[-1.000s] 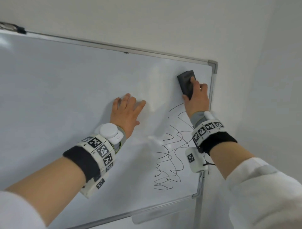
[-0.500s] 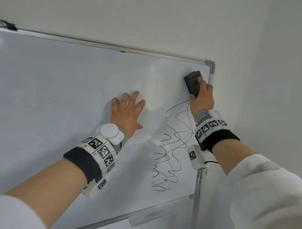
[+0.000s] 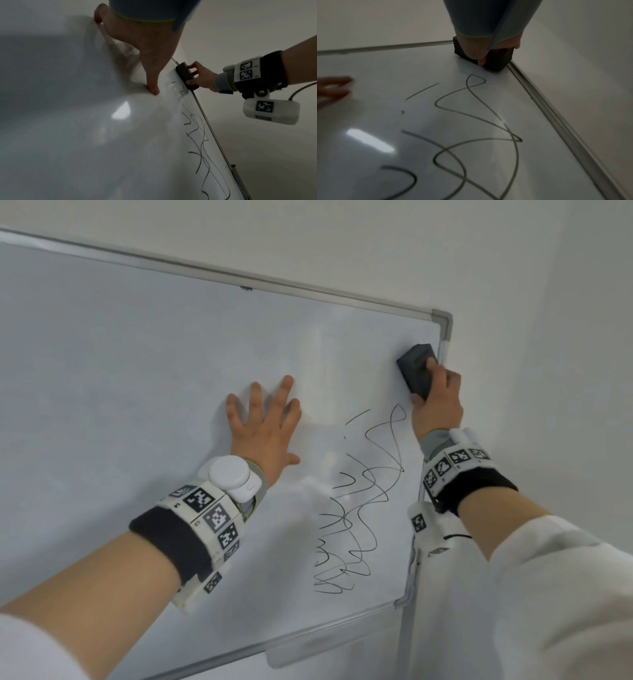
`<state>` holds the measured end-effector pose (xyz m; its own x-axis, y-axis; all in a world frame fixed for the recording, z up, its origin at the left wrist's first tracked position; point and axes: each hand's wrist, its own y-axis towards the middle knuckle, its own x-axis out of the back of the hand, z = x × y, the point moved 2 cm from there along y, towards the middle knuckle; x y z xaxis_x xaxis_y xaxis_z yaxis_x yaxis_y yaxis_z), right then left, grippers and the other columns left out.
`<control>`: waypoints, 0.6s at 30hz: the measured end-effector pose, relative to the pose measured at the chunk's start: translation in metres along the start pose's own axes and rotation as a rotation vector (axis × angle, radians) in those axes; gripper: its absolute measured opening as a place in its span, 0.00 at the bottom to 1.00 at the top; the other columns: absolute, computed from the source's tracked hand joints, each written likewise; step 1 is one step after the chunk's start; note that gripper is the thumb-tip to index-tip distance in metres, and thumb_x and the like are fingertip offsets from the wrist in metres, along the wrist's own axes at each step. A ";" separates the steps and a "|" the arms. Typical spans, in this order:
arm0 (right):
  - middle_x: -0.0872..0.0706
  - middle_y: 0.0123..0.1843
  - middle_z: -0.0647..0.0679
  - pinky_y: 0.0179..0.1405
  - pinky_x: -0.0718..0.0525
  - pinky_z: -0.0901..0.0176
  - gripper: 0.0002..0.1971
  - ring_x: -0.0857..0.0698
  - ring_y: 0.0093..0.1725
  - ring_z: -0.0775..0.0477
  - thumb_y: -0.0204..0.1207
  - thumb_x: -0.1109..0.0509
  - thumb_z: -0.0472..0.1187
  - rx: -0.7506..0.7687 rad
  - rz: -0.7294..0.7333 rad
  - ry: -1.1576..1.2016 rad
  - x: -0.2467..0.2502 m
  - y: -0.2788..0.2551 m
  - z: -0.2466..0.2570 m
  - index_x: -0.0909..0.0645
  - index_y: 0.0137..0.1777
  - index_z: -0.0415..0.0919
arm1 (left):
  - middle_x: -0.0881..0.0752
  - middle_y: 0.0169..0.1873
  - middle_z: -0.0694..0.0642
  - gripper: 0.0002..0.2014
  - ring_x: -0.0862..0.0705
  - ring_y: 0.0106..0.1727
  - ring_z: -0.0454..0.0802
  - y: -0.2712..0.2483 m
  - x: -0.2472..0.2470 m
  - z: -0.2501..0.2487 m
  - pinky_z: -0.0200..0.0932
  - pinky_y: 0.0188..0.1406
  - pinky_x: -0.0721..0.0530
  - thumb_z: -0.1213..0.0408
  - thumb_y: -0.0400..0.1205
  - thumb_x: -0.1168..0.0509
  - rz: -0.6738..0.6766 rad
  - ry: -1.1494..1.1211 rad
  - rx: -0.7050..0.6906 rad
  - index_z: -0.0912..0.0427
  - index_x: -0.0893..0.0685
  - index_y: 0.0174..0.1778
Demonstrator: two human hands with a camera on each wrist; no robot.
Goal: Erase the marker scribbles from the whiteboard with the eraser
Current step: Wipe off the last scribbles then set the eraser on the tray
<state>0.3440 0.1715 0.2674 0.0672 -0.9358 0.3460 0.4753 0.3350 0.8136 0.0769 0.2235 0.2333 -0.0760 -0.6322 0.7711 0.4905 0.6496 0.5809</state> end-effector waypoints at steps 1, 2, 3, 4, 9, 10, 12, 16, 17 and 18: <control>0.31 0.71 0.41 0.54 0.21 0.44 0.30 0.20 0.56 0.31 0.74 0.31 0.31 0.015 0.003 -0.010 -0.001 -0.004 0.001 0.33 0.75 0.46 | 0.71 0.79 0.52 0.42 0.59 0.79 0.70 0.000 -0.001 0.001 0.75 0.72 0.53 0.40 0.77 0.39 0.003 0.003 0.001 0.52 0.55 0.79; 0.30 0.70 0.40 0.53 0.21 0.44 0.30 0.20 0.55 0.31 0.73 0.31 0.31 0.038 0.011 -0.015 -0.004 -0.011 0.001 0.33 0.75 0.45 | 0.71 0.79 0.52 0.42 0.59 0.79 0.70 0.001 -0.001 0.001 0.76 0.72 0.53 0.40 0.77 0.39 0.005 0.003 0.002 0.53 0.55 0.79; 0.31 0.70 0.40 0.52 0.21 0.44 0.30 0.21 0.55 0.31 0.73 0.31 0.31 0.066 0.026 -0.016 -0.008 -0.020 0.001 0.33 0.75 0.44 | 0.71 0.79 0.52 0.43 0.59 0.79 0.70 0.001 -0.002 0.000 0.76 0.72 0.53 0.40 0.77 0.39 0.005 0.000 0.002 0.53 0.55 0.79; 0.31 0.70 0.39 0.52 0.20 0.43 0.30 0.21 0.56 0.31 0.72 0.31 0.31 0.100 0.044 -0.011 -0.012 -0.030 0.001 0.32 0.75 0.43 | 0.71 0.79 0.52 0.43 0.59 0.79 0.70 0.001 -0.002 0.000 0.76 0.72 0.53 0.40 0.77 0.39 0.005 -0.004 0.003 0.53 0.55 0.79; 0.32 0.70 0.36 0.51 0.19 0.38 0.31 0.22 0.56 0.27 0.72 0.33 0.28 0.144 0.081 -0.027 -0.011 -0.031 -0.009 0.35 0.76 0.40 | 0.71 0.79 0.52 0.42 0.60 0.78 0.71 0.001 -0.004 0.000 0.76 0.71 0.54 0.40 0.77 0.39 0.006 -0.003 0.001 0.53 0.55 0.79; 0.33 0.71 0.37 0.52 0.19 0.39 0.31 0.22 0.54 0.27 0.74 0.33 0.29 0.073 0.071 -0.036 -0.007 -0.022 -0.010 0.36 0.77 0.42 | 0.71 0.79 0.52 0.42 0.60 0.78 0.71 0.002 -0.004 0.000 0.76 0.71 0.54 0.40 0.77 0.39 0.002 -0.005 0.000 0.53 0.54 0.79; 0.33 0.71 0.38 0.50 0.21 0.42 0.31 0.20 0.52 0.28 0.76 0.34 0.32 -0.063 0.051 -0.082 0.001 -0.009 -0.011 0.39 0.78 0.44 | 0.71 0.79 0.52 0.42 0.60 0.79 0.70 0.002 -0.004 0.000 0.76 0.72 0.55 0.40 0.77 0.39 0.000 -0.015 0.000 0.52 0.54 0.79; 0.33 0.71 0.39 0.47 0.21 0.44 0.32 0.19 0.49 0.30 0.78 0.33 0.37 -0.082 0.067 -0.150 0.001 -0.020 0.001 0.41 0.79 0.48 | 0.71 0.79 0.53 0.42 0.60 0.78 0.71 0.002 -0.003 -0.001 0.77 0.71 0.55 0.41 0.77 0.39 0.003 -0.013 -0.005 0.53 0.54 0.79; 0.33 0.71 0.40 0.47 0.20 0.44 0.32 0.19 0.50 0.31 0.77 0.32 0.38 -0.031 0.081 -0.124 -0.003 -0.029 0.004 0.39 0.79 0.48 | 0.71 0.79 0.53 0.42 0.60 0.78 0.71 0.003 -0.003 -0.001 0.77 0.71 0.55 0.41 0.77 0.39 0.005 -0.017 -0.005 0.53 0.54 0.79; 0.31 0.70 0.39 0.46 0.19 0.44 0.32 0.19 0.50 0.32 0.75 0.31 0.37 0.042 0.099 -0.097 -0.007 -0.040 0.008 0.37 0.78 0.47 | 0.71 0.79 0.54 0.42 0.60 0.78 0.72 0.003 -0.003 -0.002 0.77 0.71 0.55 0.41 0.77 0.38 0.006 -0.018 -0.007 0.53 0.54 0.79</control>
<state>0.3173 0.1653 0.2358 0.0259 -0.8835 0.4677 0.4335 0.4315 0.7911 0.0798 0.2263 0.2321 -0.0885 -0.6202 0.7794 0.4971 0.6506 0.5742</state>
